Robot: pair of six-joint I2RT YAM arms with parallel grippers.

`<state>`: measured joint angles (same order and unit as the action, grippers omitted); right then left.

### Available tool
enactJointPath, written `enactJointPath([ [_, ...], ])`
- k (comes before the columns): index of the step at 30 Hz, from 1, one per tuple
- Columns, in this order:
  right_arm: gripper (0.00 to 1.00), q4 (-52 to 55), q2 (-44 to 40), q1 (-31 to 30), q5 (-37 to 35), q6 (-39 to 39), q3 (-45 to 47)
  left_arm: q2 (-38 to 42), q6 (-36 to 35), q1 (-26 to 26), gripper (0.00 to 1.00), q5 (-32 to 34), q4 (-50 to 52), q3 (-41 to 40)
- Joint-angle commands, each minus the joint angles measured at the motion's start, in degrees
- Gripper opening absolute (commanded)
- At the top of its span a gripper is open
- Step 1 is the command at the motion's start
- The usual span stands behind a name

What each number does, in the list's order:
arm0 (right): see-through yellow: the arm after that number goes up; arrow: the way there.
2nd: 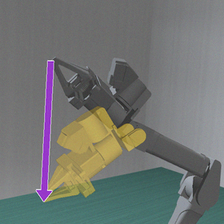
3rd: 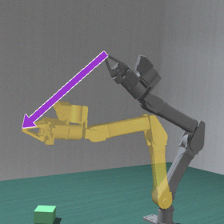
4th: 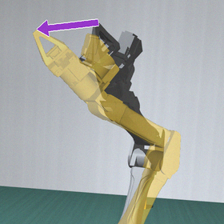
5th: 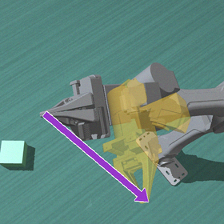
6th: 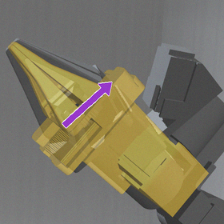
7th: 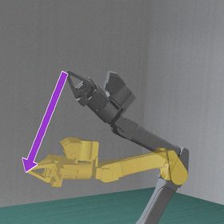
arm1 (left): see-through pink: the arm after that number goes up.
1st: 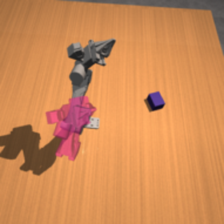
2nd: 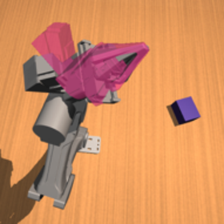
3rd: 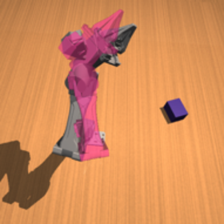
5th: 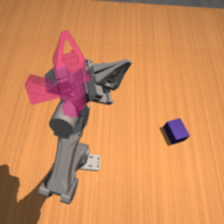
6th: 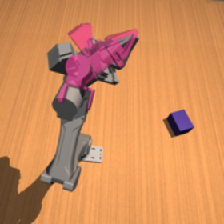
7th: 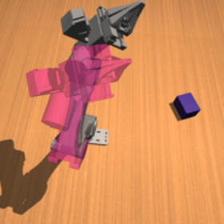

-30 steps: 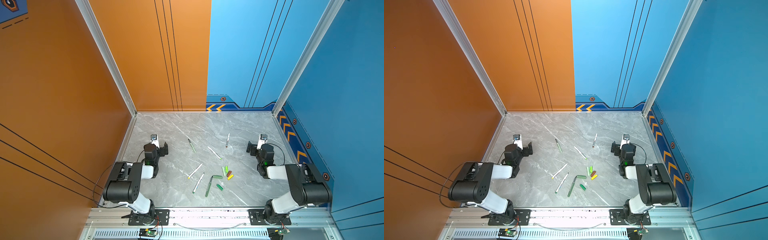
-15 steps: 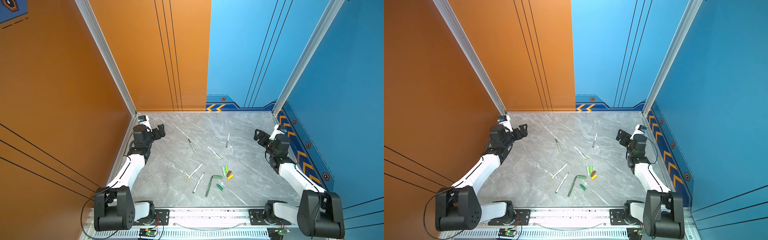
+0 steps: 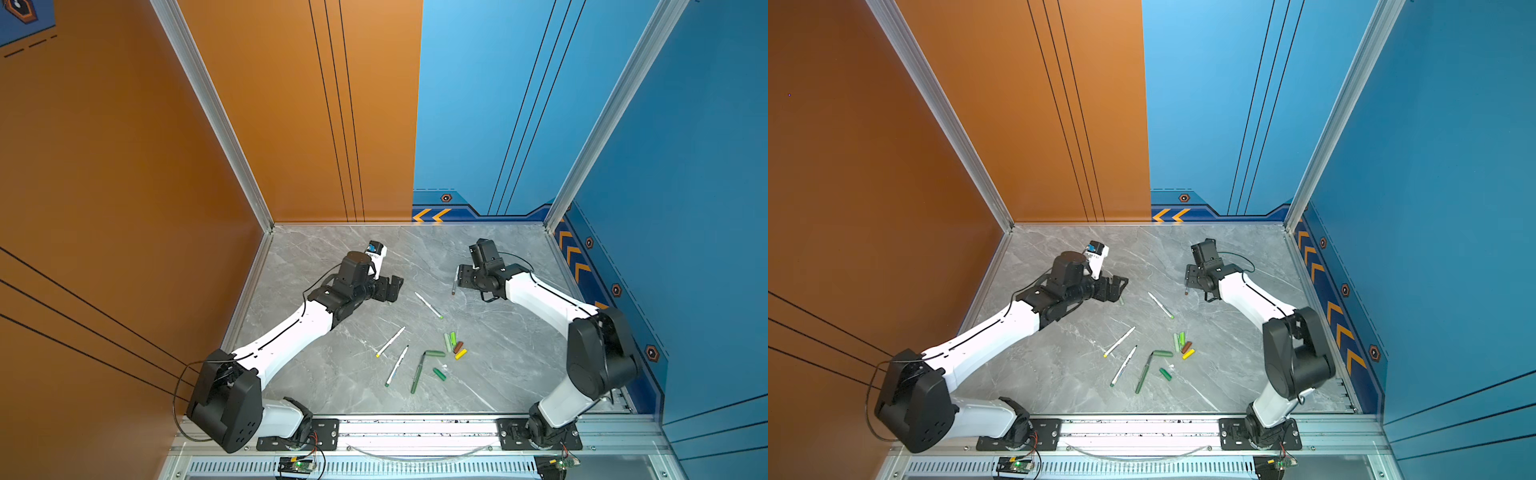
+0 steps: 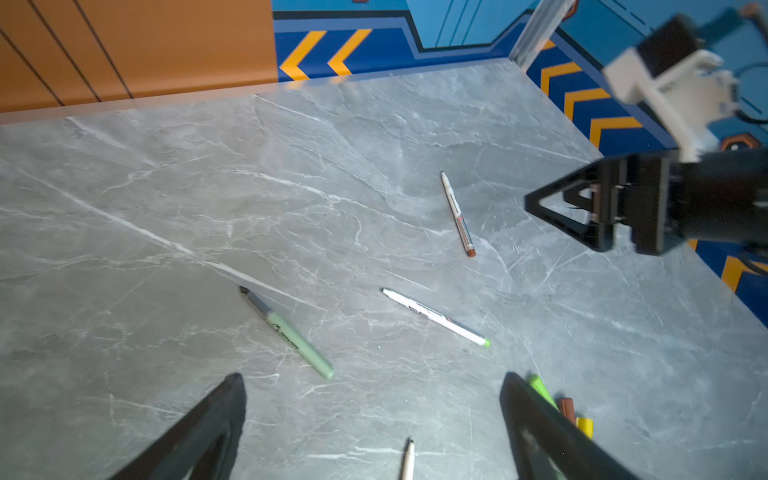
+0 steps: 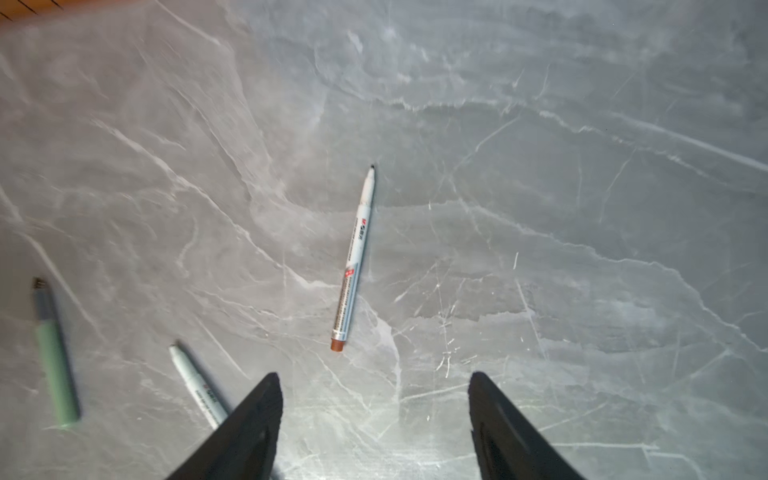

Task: Insert pens into pen caps
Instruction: Pick up the pen from the top-center of the table.

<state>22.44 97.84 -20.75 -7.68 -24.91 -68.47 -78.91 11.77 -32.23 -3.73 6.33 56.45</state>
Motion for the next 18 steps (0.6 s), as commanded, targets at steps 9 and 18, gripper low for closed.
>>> enactJointPath([
  [9,0.64,9.02,16.05,-1.03,-3.60,-1.71,-12.88,-2.55,-2.01,-5.82,0.98,0.60,3.87,2.18],
  [18,0.52,10.15,24.81,-1.35,-6.77,-2.24,-18.43,-3.81,-1.06,-6.03,0.99,-0.61,3.94,2.22],
])
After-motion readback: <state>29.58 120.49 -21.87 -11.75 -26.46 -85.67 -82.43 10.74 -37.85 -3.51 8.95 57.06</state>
